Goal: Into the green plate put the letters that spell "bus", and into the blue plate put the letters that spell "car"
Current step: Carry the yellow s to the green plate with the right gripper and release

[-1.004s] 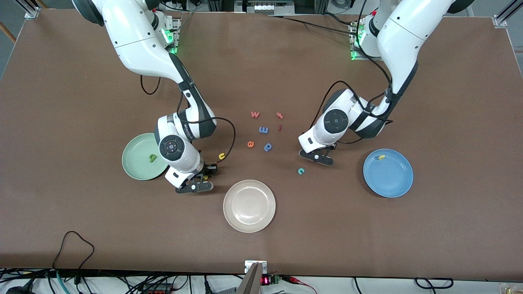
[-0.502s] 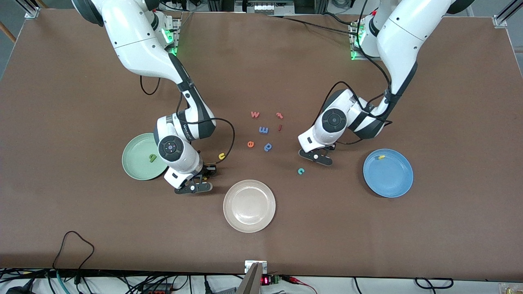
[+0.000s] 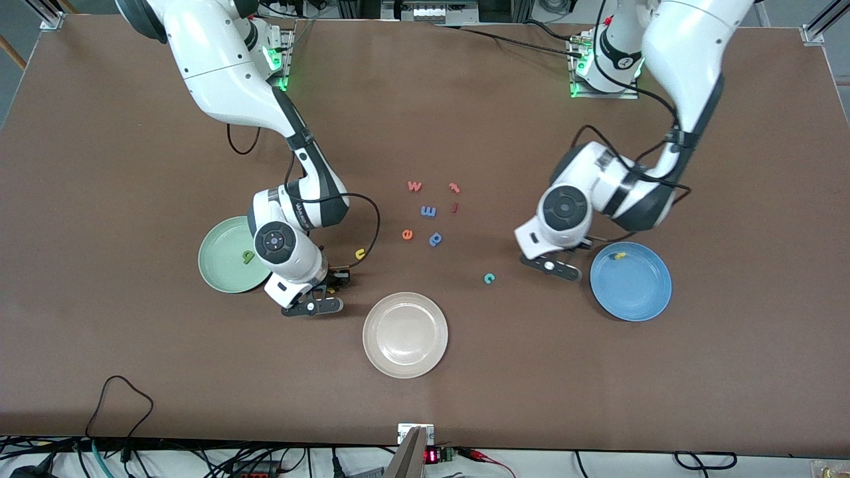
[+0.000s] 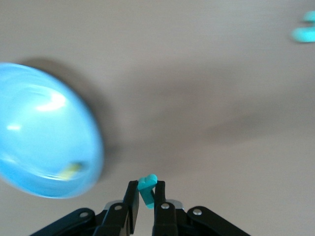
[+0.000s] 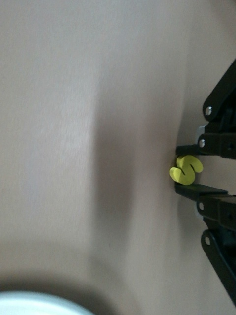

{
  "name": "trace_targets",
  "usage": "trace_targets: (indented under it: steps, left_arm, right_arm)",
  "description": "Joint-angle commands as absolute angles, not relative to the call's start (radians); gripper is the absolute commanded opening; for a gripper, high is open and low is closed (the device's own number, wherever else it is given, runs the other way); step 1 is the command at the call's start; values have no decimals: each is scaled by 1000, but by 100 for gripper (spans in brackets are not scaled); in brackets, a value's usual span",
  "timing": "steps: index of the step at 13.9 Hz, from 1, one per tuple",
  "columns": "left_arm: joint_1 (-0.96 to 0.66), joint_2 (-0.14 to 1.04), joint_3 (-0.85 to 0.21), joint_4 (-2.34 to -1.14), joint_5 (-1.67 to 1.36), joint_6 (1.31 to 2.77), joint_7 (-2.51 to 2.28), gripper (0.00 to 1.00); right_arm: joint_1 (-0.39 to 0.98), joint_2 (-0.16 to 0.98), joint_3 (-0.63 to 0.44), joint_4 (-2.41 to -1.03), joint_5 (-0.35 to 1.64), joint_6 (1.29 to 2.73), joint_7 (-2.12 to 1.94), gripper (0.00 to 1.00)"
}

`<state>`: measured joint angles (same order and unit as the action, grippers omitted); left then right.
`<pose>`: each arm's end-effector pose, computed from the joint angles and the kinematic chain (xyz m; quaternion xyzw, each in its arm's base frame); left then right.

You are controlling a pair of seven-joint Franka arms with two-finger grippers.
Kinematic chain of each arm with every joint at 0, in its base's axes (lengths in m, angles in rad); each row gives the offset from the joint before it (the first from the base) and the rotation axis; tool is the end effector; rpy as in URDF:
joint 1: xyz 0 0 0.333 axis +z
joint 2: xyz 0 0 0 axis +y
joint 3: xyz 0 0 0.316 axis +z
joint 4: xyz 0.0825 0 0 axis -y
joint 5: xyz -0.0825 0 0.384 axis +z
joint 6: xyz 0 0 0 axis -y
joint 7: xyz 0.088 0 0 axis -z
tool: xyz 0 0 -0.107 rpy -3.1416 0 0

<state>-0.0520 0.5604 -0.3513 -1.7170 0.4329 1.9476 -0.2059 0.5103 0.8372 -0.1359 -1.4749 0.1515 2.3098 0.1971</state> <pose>0.6041 -0.2067 0.2591 -0.9670 0.1928 0.1045 0.1299 0.6605 0.2807 0.1816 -0.9982 -0.0601 -0.0018 0.0065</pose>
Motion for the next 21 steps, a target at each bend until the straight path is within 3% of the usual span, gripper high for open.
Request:
trace_targets:
  steps: [1, 2, 3, 4, 5, 8, 13, 17, 18, 19, 21]
  left_arm:
    - [53, 594, -356, -1697, 517, 1997, -83, 6]
    - [78, 612, -356, -1692, 518, 2034, -63, 10]
    - [99, 624, -359, -1687, 503, 2045, -58, 32]
    - [97, 626, -362, -1684, 503, 2043, -55, 81]
    - [94, 621, -364, -1678, 506, 2039, -52, 100]
    - [97, 614, -446, -1645, 499, 2028, -44, 100]
    - [-9, 739, -480, -1464, 295, 2012, -37, 100]
    - [-87, 833, -480, -1407, 293, 2156, -51, 97]
    - [-104, 850, -479, -1410, 298, 2196, -48, 94]
    - [-116, 870, -476, -1417, 307, 2233, -37, 82]
    - [-158, 883, -448, -1425, 355, 2266, -37, 73]
  right_arm:
    - [468, 773, -138, -1463, 158, 2156, 184, 0]
    - [453, 752, -140, -1465, 152, 2101, 172, 1]
    - [427, 732, -140, -1465, 152, 2048, 154, 1]
    - [398, 710, -138, -1465, 152, 2019, 123, 1]
    - [379, 694, -138, -1465, 150, 1996, 91, 1]
    - [336, 654, -143, -1509, 144, 1914, 31, 2]
    - [310, 557, -143, -1784, 140, 2136, -28, 2]
    - [310, 549, -141, -1832, 140, 2174, -23, 6]
    - [311, 549, -141, -1832, 140, 2171, -18, 31]
    - [311, 549, -141, -1829, 143, 2168, -11, 99]
    - [311, 532, -141, -1818, 149, 2151, 23, 100]
